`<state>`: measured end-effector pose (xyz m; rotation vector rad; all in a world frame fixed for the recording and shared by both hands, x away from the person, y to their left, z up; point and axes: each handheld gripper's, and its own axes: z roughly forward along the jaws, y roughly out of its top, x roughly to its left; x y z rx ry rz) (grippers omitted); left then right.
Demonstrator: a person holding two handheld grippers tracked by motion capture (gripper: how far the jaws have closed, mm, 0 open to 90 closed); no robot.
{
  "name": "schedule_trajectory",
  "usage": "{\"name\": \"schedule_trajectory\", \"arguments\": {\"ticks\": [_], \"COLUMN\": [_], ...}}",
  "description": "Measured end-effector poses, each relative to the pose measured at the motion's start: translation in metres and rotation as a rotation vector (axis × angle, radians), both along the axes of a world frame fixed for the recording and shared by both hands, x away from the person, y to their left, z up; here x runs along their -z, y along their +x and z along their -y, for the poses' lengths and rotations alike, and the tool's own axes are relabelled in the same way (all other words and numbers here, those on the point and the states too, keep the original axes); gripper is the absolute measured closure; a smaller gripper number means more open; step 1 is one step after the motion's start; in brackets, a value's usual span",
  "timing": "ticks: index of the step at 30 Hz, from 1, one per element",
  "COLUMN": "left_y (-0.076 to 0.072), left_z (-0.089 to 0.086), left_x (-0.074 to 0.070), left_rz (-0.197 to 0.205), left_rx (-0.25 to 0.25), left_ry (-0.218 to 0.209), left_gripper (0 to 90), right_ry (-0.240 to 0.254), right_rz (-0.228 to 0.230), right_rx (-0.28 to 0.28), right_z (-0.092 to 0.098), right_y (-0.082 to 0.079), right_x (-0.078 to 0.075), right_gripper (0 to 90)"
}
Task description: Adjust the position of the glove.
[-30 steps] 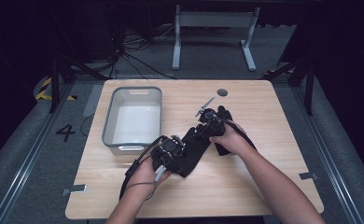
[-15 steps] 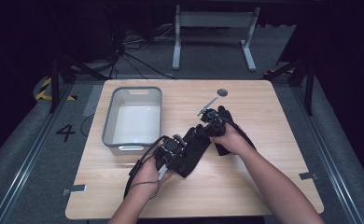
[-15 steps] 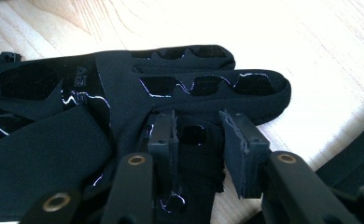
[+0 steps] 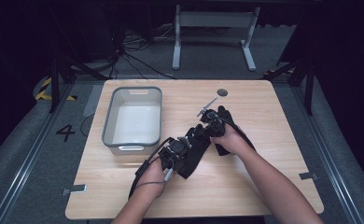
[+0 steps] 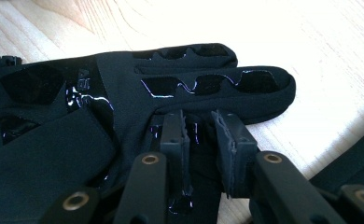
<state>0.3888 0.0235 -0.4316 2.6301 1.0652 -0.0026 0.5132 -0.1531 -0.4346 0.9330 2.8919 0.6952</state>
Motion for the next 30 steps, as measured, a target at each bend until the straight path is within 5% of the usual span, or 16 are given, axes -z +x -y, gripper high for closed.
{"name": "schedule_trajectory", "arguments": {"ticks": [10,19,30], "left_y": [0.001,-0.003,-0.015], "left_z": [0.001,-0.001,-0.005], "left_x": [-0.001,-0.009,-0.037], "left_rz": [0.025,0.036,0.115], "left_rx": [0.016,0.028,0.116], "left_ry": [0.033,0.014,-0.023], "left_gripper": [82.3,83.3,83.3], "right_ry": [-0.003,-0.013,0.036], "right_rz": [0.022,0.109,0.192], "right_rx": [-0.026,-0.065,-0.07], "right_z": [-0.001,-0.002,0.024], "right_y": [-0.002,-0.015,-0.049], "right_x": [-0.001,-0.013,-0.048], "right_gripper": [80.6,82.5,82.2]}}
